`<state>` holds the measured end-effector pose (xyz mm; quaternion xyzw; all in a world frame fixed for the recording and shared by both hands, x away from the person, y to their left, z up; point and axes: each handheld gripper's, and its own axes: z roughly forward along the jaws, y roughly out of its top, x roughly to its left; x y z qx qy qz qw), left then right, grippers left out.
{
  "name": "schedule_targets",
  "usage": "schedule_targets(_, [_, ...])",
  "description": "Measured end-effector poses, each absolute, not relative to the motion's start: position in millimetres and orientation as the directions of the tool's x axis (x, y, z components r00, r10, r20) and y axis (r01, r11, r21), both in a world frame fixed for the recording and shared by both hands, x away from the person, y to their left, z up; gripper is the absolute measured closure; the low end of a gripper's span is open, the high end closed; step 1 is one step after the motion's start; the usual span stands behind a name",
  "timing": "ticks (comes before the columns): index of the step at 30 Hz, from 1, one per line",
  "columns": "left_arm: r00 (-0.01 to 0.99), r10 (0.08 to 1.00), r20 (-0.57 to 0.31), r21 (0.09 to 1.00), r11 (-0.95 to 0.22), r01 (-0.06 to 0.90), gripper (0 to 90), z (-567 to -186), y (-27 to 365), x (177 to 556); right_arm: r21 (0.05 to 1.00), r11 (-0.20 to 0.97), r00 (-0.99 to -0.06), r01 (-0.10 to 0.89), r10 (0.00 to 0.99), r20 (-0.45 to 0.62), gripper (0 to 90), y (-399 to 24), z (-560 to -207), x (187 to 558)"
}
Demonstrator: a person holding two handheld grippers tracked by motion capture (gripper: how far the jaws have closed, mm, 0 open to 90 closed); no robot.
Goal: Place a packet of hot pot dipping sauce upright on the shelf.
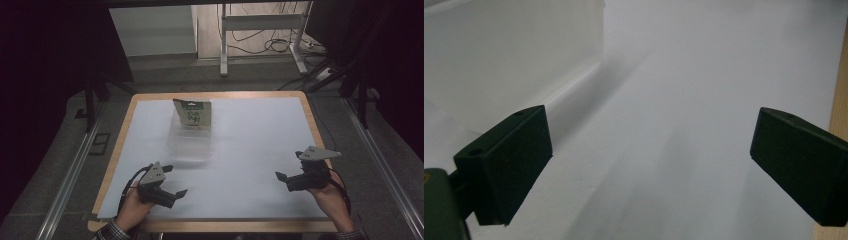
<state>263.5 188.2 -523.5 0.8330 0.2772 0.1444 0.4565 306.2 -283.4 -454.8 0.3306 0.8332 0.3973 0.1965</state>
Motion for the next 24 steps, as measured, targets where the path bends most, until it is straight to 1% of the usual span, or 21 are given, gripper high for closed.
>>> schedule_targets(10, [0.804, 0.594, -0.011, 0.841, -0.430, 0.329, 3.3, -523, 188, 264, 0.793, 0.430, -0.672, 0.431, 0.740, -0.036, 0.0, -304, -462, 291])
schedule_targets(24, [0.807, 0.591, -0.009, 0.838, -0.436, 0.328, 3.3, -524, 188, 263, 0.777, 0.416, -0.642, 0.472, 0.766, -0.020, 0.0, -328, -481, 278])
